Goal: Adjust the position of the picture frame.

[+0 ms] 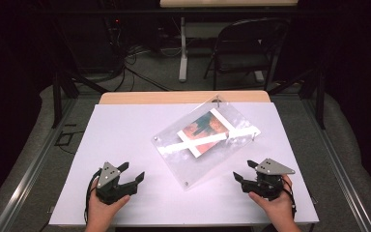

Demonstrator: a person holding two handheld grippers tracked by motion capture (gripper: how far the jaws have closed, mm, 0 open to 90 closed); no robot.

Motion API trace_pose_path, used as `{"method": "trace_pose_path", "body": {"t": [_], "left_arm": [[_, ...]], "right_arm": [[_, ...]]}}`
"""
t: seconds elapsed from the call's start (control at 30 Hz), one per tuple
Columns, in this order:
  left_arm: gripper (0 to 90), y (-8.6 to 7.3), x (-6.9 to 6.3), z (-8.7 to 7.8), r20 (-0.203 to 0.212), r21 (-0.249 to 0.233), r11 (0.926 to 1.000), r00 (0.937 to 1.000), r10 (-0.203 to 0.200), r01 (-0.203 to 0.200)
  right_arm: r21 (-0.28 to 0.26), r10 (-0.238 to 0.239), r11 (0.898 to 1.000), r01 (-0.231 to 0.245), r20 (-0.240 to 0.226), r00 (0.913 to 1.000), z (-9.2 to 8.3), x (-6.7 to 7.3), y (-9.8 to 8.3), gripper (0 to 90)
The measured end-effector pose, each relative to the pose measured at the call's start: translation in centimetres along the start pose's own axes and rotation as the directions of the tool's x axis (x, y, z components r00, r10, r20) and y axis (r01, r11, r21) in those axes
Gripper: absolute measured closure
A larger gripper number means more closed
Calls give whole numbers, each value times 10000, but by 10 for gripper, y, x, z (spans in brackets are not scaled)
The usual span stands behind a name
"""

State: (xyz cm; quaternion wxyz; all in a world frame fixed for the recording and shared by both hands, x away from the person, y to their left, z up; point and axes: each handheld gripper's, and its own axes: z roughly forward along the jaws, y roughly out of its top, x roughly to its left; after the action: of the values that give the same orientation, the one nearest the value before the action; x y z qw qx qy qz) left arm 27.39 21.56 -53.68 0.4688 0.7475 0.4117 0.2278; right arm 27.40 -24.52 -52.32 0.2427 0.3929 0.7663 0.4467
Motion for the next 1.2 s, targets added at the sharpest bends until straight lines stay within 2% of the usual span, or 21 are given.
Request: {"method": "trace_pose_path", "body": {"t": [0.33,0.47,0.6,0.83,1.0,1.07,1.2], "left_arm": [[299,1,-3,0,-76,337,9993,9998,-172,174],[299,1,-4,-1,-19,250,9995,9999,-165,165],[297,1,-4,1,-156,294,9992,9995,-268,272],[302,1,-5,1,-166,341,9993,9997,-156,162],[309,5,-8,3,9,377,9991,9998,-182,181],[325,10,-12,4,80,446,9988,9998,-186,182],[341,16,-17,8,292,499,9985,9993,-219,204]], "right_arm": [[-43,97,9999,-97,76,9999,2,2,1,319],[-53,144,9999,-144,61,9999,1,1,1,341],[-86,86,9999,-85,159,9998,0,-1,0,366],[31,119,9999,-120,99,9999,-2,-3,0,397],[8,-43,10000,42,84,10000,-3,-3,2,410],[9,-118,9999,117,225,9997,-5,-4,5,425],[30,-55,10000,54,267,9996,-6,-9,7,437]]}}
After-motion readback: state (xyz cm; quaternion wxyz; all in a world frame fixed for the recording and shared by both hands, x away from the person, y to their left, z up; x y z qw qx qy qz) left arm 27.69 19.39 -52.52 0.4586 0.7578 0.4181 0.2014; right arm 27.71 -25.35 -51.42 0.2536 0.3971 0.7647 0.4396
